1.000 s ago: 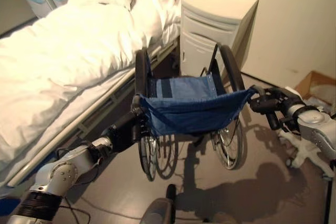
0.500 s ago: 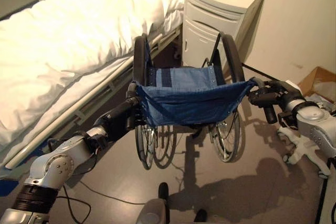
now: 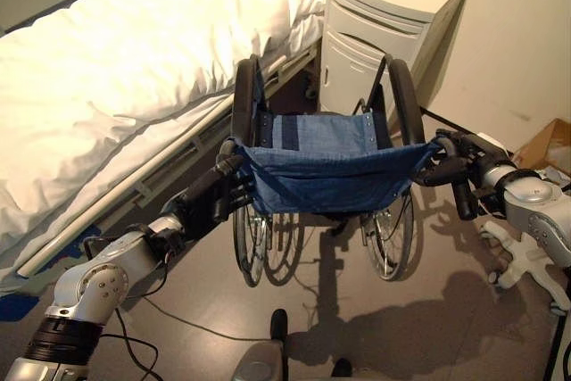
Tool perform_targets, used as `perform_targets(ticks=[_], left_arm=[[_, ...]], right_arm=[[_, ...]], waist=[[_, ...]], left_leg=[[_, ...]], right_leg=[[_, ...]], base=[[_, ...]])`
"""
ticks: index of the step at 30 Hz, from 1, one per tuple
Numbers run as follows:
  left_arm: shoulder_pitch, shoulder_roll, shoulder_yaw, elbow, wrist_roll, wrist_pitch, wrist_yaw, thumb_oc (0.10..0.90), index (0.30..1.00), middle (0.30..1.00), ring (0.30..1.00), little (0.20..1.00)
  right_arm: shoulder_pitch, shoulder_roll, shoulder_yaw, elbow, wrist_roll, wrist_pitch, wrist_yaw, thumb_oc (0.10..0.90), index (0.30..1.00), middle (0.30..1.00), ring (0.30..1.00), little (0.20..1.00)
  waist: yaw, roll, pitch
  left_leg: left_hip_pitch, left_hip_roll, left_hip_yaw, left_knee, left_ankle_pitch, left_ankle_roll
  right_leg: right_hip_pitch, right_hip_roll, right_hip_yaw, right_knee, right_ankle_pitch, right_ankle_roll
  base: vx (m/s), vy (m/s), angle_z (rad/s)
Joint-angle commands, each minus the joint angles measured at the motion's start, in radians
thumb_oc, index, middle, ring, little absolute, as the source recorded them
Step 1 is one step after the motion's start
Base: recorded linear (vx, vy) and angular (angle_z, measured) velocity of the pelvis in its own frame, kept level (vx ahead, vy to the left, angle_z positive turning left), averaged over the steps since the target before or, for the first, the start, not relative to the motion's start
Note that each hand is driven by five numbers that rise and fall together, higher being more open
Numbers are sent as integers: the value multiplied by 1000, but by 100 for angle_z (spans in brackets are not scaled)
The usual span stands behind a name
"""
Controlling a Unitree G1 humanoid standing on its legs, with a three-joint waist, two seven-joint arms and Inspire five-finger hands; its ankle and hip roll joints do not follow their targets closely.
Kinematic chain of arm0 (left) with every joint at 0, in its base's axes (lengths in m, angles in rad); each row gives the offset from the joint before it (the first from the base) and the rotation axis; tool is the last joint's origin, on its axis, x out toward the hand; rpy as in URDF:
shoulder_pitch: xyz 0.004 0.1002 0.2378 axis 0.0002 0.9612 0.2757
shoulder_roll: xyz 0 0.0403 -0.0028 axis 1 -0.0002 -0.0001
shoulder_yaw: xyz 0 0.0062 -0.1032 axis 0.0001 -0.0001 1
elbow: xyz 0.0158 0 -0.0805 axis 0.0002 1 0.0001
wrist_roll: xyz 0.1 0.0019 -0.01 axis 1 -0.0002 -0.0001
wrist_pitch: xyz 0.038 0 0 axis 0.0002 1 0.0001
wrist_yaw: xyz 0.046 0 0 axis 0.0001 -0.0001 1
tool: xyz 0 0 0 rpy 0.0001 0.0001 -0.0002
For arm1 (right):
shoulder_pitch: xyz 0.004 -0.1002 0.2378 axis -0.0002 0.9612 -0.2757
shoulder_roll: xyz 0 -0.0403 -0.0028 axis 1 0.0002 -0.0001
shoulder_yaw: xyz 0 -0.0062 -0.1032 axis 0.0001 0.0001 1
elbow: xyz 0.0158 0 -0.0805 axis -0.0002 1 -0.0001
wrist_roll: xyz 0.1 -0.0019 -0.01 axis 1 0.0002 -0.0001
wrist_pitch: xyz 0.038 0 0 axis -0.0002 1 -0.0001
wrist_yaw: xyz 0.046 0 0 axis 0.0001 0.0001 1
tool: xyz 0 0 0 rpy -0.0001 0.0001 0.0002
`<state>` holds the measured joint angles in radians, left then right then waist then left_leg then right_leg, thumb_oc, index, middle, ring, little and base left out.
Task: Push the wheelchair next to the bed
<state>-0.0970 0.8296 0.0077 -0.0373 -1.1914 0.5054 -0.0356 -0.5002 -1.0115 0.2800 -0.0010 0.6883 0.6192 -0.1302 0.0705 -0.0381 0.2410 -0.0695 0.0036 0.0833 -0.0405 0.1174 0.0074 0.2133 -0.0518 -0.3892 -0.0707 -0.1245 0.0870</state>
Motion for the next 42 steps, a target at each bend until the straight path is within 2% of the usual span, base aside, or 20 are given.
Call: perform_targets(ticks=[1, 8, 14, 17, 20, 25, 30, 42], left_arm=[[-76, 88, 226, 40, 14, -191, 59, 800, 900, 900, 900, 900], [-60, 115, 274, 78, 83, -230, 108, 800, 900, 900, 900, 900], [-5, 141, 378, 125, 145, -260, 154, 800, 900, 900, 900, 900], [51, 146, 467, 146, 152, -275, 175, 800, 900, 900, 900, 900], [82, 152, 513, 160, 167, -297, 190, 800, 900, 900, 900, 900], [176, 167, 643, 188, 258, -344, 218, 800, 900, 900, 900, 900], [256, 171, 743, 186, 278, -342, 235, 800, 900, 900, 900, 900], [329, 159, 813, 158, 372, -356, 227, 800, 900, 900, 900, 900]], right_arm=[[-163, 77, -3, -73, 62, -168, 42, 800, 900, 900, 900, 900], [-139, 55, -40, -77, 59, -192, 12, 800, 900, 900, 900, 900], [-54, 21, -148, -121, 49, -203, -15, 800, 900, 900, 900, 900], [43, 0, -255, -142, 52, -216, -31, 800, 900, 900, 900, 900], [100, -7, -319, -146, 54, -228, -33, 800, 900, 900, 900, 900], [256, -9, -494, -151, 42, -274, -48, 800, 900, 900, 900, 900], [378, 4, -648, -142, 49, -312, -70, 800, 900, 900, 900, 900], [470, 65, -751, -131, 53, -286, -67, 800, 900, 900, 900, 900]], waist=[[100, -27, -101], [97, -26, -108], [85, -22, -115], [73, -20, -119], [65, -20, -122], [46, -11, -126], [32, -7, -127], [11, 2, -129]], left_leg=[[115, 29, 15, -28, -57, -59], [126, 28, 15, -33, -63, -57], [134, 29, 19, -41, -69, -56], [139, 30, 24, -46, -73, -55], [142, 30, 27, -47, -77, -55], [146, 34, 38, -47, -82, -57], [149, 38, 43, -47, -85, -63], [148, 44, 44, -47, -82, -74]], right_leg=[[-75, -67, 46, 1, 158, 42], [-70, -65, 44, -1, 156, 42], [-70, -62, 46, -5, 155, 44], [-71, -60, 50, -7, 154, 44], [-74, -58, 53, -6, 152, 44], [-76, -55, 63, -6, 147, 41], [-76, -50, 70, -5, 142, 39], [-80, -42, 78, -11, 138, 33]], base=[[-3, -5, 4], [-1, -1, 0], [0, 0, 0], [0, 0, 0], [-21, -2, -1], [-18, 2, 5], [-3, -3, -1], [-16, -12, 35]])
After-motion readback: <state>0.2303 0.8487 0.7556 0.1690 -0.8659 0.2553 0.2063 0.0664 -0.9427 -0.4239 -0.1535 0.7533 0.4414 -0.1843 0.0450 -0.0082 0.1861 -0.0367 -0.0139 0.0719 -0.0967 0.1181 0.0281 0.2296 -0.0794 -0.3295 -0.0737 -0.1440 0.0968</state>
